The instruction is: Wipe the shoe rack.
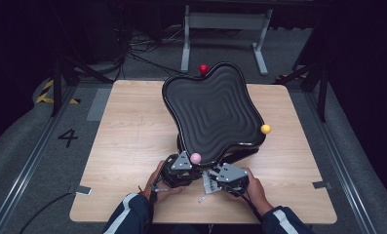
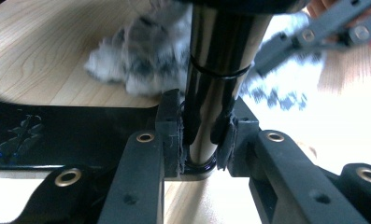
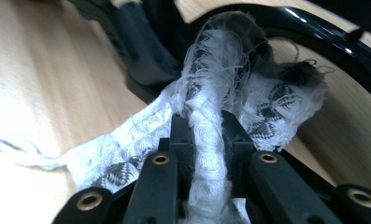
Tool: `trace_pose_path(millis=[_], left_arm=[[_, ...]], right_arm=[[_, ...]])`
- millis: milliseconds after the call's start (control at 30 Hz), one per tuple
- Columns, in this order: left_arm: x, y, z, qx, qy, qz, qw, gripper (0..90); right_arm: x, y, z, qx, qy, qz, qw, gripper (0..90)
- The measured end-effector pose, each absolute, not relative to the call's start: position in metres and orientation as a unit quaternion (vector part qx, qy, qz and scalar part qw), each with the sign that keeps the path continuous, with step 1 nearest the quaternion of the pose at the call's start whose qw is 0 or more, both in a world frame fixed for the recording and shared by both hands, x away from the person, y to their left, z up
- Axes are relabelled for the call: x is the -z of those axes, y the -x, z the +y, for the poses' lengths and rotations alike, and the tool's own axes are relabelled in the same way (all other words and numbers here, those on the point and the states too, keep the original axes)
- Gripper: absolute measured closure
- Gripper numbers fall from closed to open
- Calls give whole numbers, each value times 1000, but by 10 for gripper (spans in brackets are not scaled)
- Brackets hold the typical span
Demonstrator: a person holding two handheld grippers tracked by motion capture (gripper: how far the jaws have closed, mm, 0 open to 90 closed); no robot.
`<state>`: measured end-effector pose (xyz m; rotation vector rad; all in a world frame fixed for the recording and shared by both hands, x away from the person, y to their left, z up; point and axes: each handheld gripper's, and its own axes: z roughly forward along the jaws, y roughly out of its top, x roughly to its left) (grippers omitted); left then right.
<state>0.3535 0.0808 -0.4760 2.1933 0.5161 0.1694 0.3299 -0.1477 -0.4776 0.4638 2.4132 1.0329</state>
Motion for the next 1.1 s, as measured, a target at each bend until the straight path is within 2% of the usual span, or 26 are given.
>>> trace_pose_path(millis=[800, 1100], left_arm=[[476, -354, 81, -70, -879, 203, 425, 725], [476, -354, 80, -70, -880, 202, 424, 724]], right_arm=[[472, -371, -230, -303, -308, 851, 298, 787], [471, -376, -260, -290, -336, 844, 300, 787]])
